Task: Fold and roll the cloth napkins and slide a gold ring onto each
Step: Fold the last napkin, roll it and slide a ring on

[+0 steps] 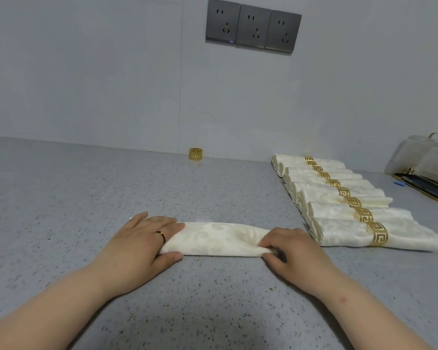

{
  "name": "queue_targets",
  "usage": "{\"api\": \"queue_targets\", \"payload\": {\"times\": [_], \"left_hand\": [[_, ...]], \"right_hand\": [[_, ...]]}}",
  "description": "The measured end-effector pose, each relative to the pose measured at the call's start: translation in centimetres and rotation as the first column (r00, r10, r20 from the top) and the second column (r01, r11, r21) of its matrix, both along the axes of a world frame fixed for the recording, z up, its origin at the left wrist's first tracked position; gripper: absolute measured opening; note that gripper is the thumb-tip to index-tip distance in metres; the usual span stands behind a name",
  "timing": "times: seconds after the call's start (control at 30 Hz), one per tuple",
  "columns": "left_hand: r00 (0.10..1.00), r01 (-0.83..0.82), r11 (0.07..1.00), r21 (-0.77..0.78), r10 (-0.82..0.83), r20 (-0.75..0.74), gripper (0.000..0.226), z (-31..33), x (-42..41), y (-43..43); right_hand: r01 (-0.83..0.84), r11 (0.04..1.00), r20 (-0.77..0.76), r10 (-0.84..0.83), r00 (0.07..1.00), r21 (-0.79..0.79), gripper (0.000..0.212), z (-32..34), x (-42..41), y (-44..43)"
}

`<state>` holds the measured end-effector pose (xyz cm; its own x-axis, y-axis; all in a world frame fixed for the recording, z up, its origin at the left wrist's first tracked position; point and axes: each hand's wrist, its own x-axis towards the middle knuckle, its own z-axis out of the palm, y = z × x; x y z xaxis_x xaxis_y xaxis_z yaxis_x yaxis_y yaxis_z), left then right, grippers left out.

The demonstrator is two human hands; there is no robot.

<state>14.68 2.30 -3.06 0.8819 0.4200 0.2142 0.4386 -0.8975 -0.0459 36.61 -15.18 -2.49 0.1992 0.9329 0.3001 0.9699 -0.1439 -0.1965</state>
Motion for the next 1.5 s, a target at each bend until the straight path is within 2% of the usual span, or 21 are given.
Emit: {"api": "queue_targets", "payload": {"times": [0.1,0.17,0.27,0.37,0.4,0.5,0.53,0.6,0.73,0.8,0.83,0.93,1.0,1.07,1.13,1.23,1.5], "left_hand": [[0.997,0.067,0.992,0.106,-0.071,0.033,0.061,0.6,1.8,-1.7],[0.982,0.17,0.973,0.159,-0.18,0.051,0.054,1.7,3.7,-3.9],[0.961,0.273,0.955,0.114,-0.277,0.013,0.052,1.6,7.3,-5.9],[0.974,0.226,0.973,0.051,-0.226,0.0,0.045,1.2,10.2,-6.8],[0.978,0.208,0.977,0.037,-0.209,0.025,0.043,0.9,10.6,-6.7],[0.968,0.207,0.978,0.021,-0.208,0.139,0.041,0.3,11.1,-6.6],[0.958,0.216,0.976,0.027,-0.218,0.185,0.04,0.4,11.0,-6.7],[0.965,0.198,0.98,0.002,-0.196,0.174,0.044,0.4,10.8,-6.8],[0.961,0.171,0.985,0.028,-0.173,0.216,0.047,0.2,10.9,-6.9],[0.972,0.181,0.982,-0.061,-0.169,0.161,0.039,0.8,10.9,-7.1],[0.96,0.191,0.982,0.008,-0.188,0.207,0.036,0.6,11.0,-7.0],[0.957,0.165,0.986,-0.023,-0.154,0.245,0.033,0.4,11.0,-7.0],[0.966,0.179,0.977,-0.117,-0.151,0.211,0.032,0.7,10.9,-7.1],[0.971,0.161,0.978,-0.13,-0.133,0.199,0.039,0.3,11.4,-6.7],[0.99,0.106,0.983,-0.15,-0.091,0.108,0.049,0.9,11.9,-6.5],[0.999,0.048,0.977,-0.208,-0.046,0.014,0.047,1.4,12.8,-5.9],[0.997,-0.022,0.988,-0.15,0.011,-0.074,0.036,2.0,12.9,-5.0]], "right_hand": [[0.008,1.0,0.039,-0.007,0.999,-0.029,0.015,0.2,-0.1,-0.1],[0.003,0.999,0.006,-0.003,1.0,-0.053,0.02,0.6,0.0,-0.2],[0.008,1.0,0.012,-0.007,1.0,-0.007,0.03,0.3,0.1,-0.1],[-0.032,0.998,-0.026,0.033,0.999,0.053,0.048,0.1,0.3,0.1],[-0.024,0.997,-0.063,0.028,0.998,0.071,0.046,0.2,0.3,0.1],[-0.002,0.993,-0.153,0.021,0.988,0.122,0.021,0.0,1.0,0.1],[0.011,0.992,-0.156,0.009,0.988,0.127,0.02,-0.2,1.0,0.3],[0.037,0.987,-0.17,-0.01,0.985,0.156,0.02,-0.7,1.2,0.6],[0.038,0.993,-0.275,-0.007,0.961,0.109,0.005,-1.0,1.2,0.9],[0.059,0.99,-0.326,-0.015,0.945,0.125,0.011,-0.8,1.0,0.9],[0.079,0.988,-0.347,-0.028,0.938,0.134,0.017,-0.7,0.9,0.9],[0.123,0.985,-0.378,-0.068,0.924,0.124,0.034,-0.4,0.6,0.9],[0.127,0.983,-0.386,-0.067,0.92,0.132,0.035,-0.2,0.4,0.9],[0.137,0.982,-0.408,-0.073,0.91,0.13,0.029,-0.3,0.5,0.9],[0.146,0.98,-0.426,-0.075,0.901,0.135,0.035,-0.4,0.5,0.8],[0.146,0.982,-0.431,-0.081,0.899,0.119,0.039,-0.5,0.4,0.7],[0.122,0.98,-0.46,-0.037,0.887,0.155,0.032,-0.1,0.3,0.3]]}}
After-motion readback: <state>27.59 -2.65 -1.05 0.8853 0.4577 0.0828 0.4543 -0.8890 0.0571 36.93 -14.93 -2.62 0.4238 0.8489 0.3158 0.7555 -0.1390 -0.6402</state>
